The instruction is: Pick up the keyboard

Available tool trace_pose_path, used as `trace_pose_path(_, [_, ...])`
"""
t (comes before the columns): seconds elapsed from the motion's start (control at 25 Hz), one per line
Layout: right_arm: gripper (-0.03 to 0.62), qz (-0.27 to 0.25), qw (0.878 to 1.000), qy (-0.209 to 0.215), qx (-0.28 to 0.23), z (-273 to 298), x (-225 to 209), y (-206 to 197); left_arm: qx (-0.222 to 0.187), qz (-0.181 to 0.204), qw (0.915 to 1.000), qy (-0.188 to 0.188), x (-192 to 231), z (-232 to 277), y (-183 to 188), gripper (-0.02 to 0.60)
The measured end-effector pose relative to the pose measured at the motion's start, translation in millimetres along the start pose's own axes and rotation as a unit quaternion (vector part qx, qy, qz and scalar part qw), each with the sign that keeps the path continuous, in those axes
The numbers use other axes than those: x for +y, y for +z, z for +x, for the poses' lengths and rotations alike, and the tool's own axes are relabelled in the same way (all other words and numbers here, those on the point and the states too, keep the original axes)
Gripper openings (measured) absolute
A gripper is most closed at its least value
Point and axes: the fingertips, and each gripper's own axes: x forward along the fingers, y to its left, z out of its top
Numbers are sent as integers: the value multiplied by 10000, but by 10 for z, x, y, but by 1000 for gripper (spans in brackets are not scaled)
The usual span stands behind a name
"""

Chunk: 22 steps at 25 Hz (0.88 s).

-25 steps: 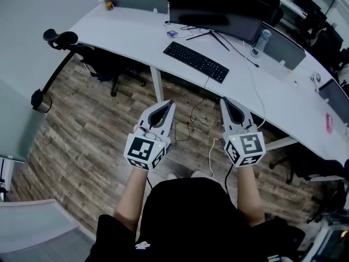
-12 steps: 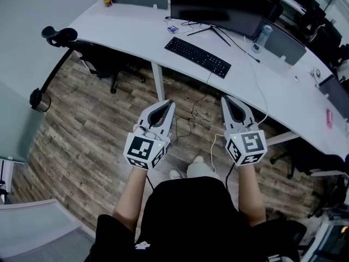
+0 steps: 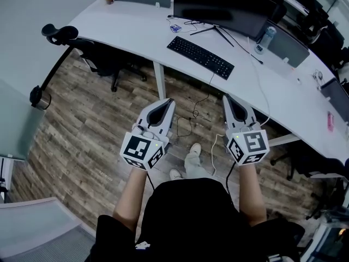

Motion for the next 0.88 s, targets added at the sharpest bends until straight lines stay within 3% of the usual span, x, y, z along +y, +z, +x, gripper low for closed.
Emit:
trace_pose_path(0.48, [5, 89, 9999, 61, -71, 307, -219, -21, 49, 217, 9998, -8, 82, 328, -21, 9])
trace_pose_path(0.68, [5, 96, 9999, 93, -75, 475, -362, -12, 41, 39, 10000, -81, 117, 545, -35, 9])
trace_pose_path(0.88, [5, 44, 9998, 159, -82, 661, -515, 22, 98, 167, 9998, -96, 161, 783, -46, 9])
